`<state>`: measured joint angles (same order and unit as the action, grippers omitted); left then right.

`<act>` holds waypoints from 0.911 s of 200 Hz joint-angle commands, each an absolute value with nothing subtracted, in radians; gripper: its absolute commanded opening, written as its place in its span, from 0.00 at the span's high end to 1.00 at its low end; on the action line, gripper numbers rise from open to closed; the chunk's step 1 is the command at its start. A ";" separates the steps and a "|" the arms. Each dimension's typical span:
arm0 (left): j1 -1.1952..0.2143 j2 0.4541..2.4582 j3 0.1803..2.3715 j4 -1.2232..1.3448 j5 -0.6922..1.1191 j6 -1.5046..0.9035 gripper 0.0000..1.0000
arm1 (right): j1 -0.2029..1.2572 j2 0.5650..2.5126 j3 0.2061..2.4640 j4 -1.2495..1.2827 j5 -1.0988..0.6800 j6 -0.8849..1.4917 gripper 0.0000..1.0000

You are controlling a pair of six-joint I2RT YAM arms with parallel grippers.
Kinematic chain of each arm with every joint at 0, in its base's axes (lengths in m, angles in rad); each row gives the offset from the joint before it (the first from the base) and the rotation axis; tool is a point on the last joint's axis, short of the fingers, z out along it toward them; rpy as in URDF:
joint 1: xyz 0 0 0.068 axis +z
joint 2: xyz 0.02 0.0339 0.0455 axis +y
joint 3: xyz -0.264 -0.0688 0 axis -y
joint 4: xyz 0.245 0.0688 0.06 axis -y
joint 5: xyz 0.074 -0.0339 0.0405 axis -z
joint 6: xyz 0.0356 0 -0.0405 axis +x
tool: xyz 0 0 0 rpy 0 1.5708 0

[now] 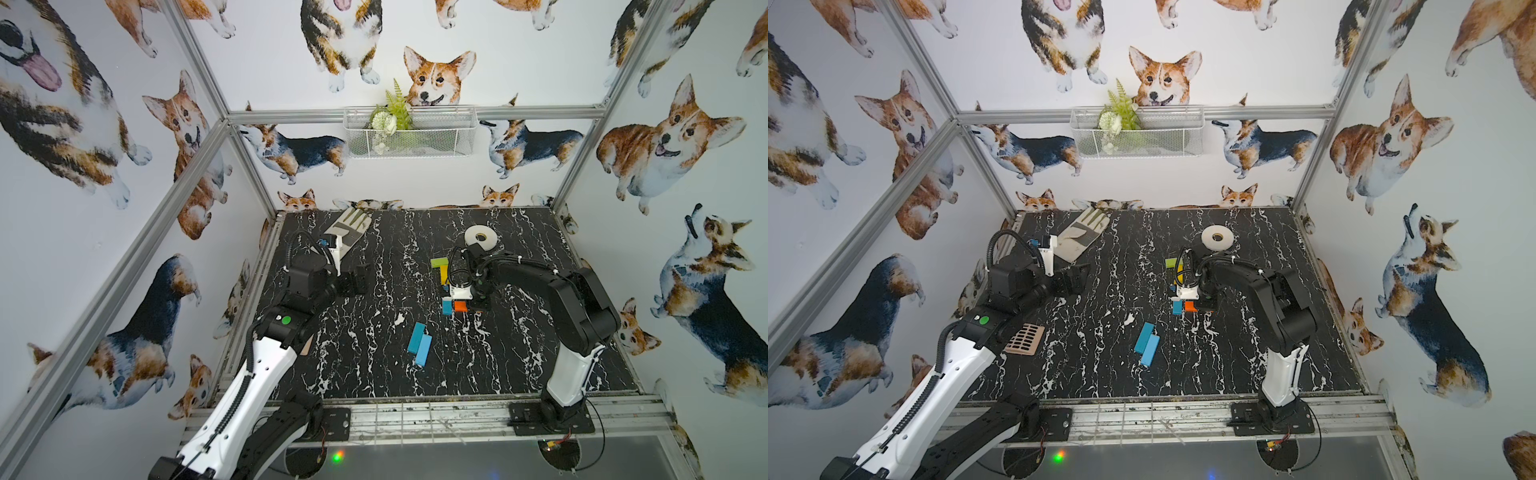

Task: Assemble a giraffe with building blocks
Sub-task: Assemble the building block at the center of the board.

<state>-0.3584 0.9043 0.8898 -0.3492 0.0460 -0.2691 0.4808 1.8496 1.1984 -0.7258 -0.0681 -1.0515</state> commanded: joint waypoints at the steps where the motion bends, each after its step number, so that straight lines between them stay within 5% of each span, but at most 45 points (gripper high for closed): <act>1: -0.356 0.905 0.890 -0.315 0.050 -0.281 0.00 | 0.483 1.847 1.202 -0.742 -0.100 -1.079 1.00; 49: -0.355 0.908 0.892 -0.313 0.051 -0.281 0.00 | 0.485 1.836 1.204 -0.750 -0.121 -1.071 1.00; 79: -0.356 0.907 0.890 -0.315 0.051 -0.281 0.00 | 0.486 1.837 1.202 -0.747 -0.116 -1.066 0.67; 116: -0.356 0.904 0.891 -0.316 0.049 -0.279 0.00 | 0.486 1.849 1.204 -0.751 -0.124 -1.061 0.54; 146: -0.356 0.905 0.891 -0.315 0.049 -0.279 0.00 | 0.486 1.860 1.210 -0.760 -0.126 -1.055 0.53; 182: -0.356 0.902 0.890 -0.317 0.048 -0.279 0.00 | 0.486 1.861 1.215 -0.762 -0.125 -1.045 0.70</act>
